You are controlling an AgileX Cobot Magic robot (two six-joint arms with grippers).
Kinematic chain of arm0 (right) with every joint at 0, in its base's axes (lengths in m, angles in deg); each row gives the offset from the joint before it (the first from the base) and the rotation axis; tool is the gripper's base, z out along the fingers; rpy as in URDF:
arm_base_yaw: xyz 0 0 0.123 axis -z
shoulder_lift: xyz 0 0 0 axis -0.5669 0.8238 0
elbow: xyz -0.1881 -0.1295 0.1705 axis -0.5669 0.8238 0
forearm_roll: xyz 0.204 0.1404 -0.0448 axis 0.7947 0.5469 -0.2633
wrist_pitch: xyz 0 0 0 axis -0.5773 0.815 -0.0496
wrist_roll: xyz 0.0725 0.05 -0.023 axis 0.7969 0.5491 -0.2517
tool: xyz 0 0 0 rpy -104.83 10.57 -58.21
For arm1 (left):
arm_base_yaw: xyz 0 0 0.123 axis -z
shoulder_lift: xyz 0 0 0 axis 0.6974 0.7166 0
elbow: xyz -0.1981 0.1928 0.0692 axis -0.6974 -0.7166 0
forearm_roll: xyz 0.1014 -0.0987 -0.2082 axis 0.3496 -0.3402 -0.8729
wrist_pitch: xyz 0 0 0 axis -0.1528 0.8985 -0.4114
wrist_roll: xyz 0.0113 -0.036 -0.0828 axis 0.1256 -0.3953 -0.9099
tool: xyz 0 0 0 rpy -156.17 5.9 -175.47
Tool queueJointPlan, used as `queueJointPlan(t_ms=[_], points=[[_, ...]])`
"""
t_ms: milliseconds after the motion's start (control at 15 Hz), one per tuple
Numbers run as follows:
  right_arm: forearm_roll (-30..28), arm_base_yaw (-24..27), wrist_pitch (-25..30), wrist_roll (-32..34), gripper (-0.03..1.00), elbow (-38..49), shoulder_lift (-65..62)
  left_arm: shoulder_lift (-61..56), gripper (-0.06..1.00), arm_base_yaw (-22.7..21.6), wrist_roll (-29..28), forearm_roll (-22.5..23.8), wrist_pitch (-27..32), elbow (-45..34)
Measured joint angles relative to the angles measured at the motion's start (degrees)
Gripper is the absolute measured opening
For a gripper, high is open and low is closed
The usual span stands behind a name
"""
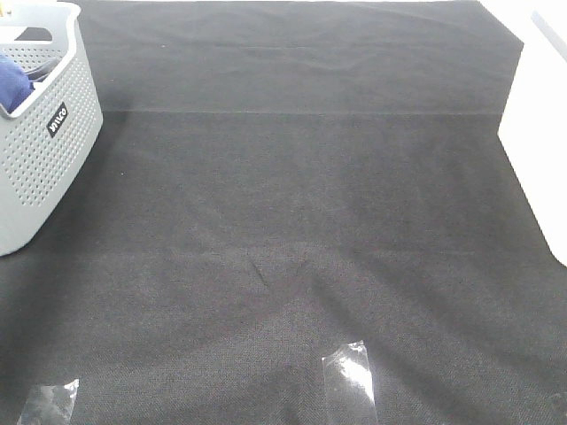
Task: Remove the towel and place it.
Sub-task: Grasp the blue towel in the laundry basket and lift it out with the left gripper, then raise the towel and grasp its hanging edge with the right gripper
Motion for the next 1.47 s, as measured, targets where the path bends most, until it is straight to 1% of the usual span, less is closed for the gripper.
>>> queueJointPlan(t_ms=[67, 200, 333, 400, 467, 533, 600, 667, 733, 800, 867, 933, 1000, 1067, 1133, 1200, 1267, 1333, 1400, 1467], points=[[0.0, 0.0, 0.0, 0.0, 0.77, 0.0, 0.0, -1.49, 0.0, 0.0, -0.06, -0.06, -1.26, 0.0], [0.0, 0.0, 0.0, 0.0, 0.77, 0.0, 0.0, -4.53, 0.0, 0.0, -0.17, -2.58, -3.38, 0.0], [0.0, 0.0, 0.0, 0.0, 0.77, 0.0, 0.0, -6.93, 0.0, 0.0, 0.11, -7.45, -4.47, 0.0], [-0.06, 0.0, 0.0, 0.0, 0.77, 0.0, 0.0, -7.79, 0.0, 0.0, 1.32, -10.54, -4.58, 0.0], [-0.06, 0.0, 0.0, 0.0, 0.77, 0.0, 0.0, -8.65, 0.0, 0.06, 4.3, -14.32, -4.35, 0.06], [-0.06, 0.0, 0.0, 0.0, 0.77, 0.0, 0.0, -9.28, 0.0, 0.86, 8.59, -17.59, -3.27, 0.06], [-0.06, 0.0, 0.0, 0.0, 0.77, 0.0, 0.0, -9.63, 0.0, 2.52, 14.15, -19.88, -1.66, 0.06], [0.29, 0.0, 0.0, -0.29, 0.77, 0.0, 0.86, -9.74, 0.0, 4.87, 18.96, -21.37, -0.11, 0.06], [2.01, 0.0, -0.34, -2.18, 0.77, -0.46, 2.98, -9.74, 0.0, 8.31, 22.69, -22.23, 0.34, 0.06], [5.1, 0.0, -2.69, -5.84, 0.77, -0.92, 5.44, -9.68, 0.0, 11.34, 25.78, -22.4, 0.17, 0.06], [10.66, 0.0, -6.88, -9.45, 0.77, -1.15, 8.19, -9.68, 0.0, 14.38, 27.96, -22.4, -0.8, 0.06], [18.33, 0.0, -12.49, -14.95, 0.77, -1.32, 11.8, -9.68, 0.0, 17.3, 29.45, -22.4, -2.29, 0.06], [25.9, 0.0, -16.96, -20.91, 0.77, -1.32, 15.41, -9.68, 0.0, 20.51, 30.83, -22.4, -3.72, 0.06], [34.84, 0.0, -21.03, -28.71, 0.77, -1.32, 20.0, -9.68, 0.0, 23.38, 32.37, -22.4, -4.01, 0.06], [43.66, 0.0, -23.61, -38.27, 0.77, -1.32, 24.75, -9.51, 0.0, 26.76, 34.38, -22.4, -4.18, 0.06], [53.0, 0.0, -24.81, -48.36, 0.76, -1.32, 29.34, -9.28, 0.0, 29.85, 36.15, -22.29, -3.72, 0.06], [63.43, 0.0, -24.52, -59.01, 0.76, -1.32, 34.03, -8.88, 0.0, 32.89, 37.3, -21.83, -3.09, 0.06], [72.19, 0.0, -22.52, -70.59, 0.76, -1.32, 38.73, -8.42, 0.0, 35.24, 37.64, -21.31, -3.04, 0.06], [76.72, 0.0, -20.68, -75.97, 0.76, -1.32, 41.31, -8.08, 0.0, 36.38, 37.7, -20.86, -2.98, 0.06], [83.82, 0.0, -16.62, -84.63, 0.76, -1.32, 46.41, -7.28, 0.0, 38.96, 37.87, -20.17, -2.98, 0.06]])
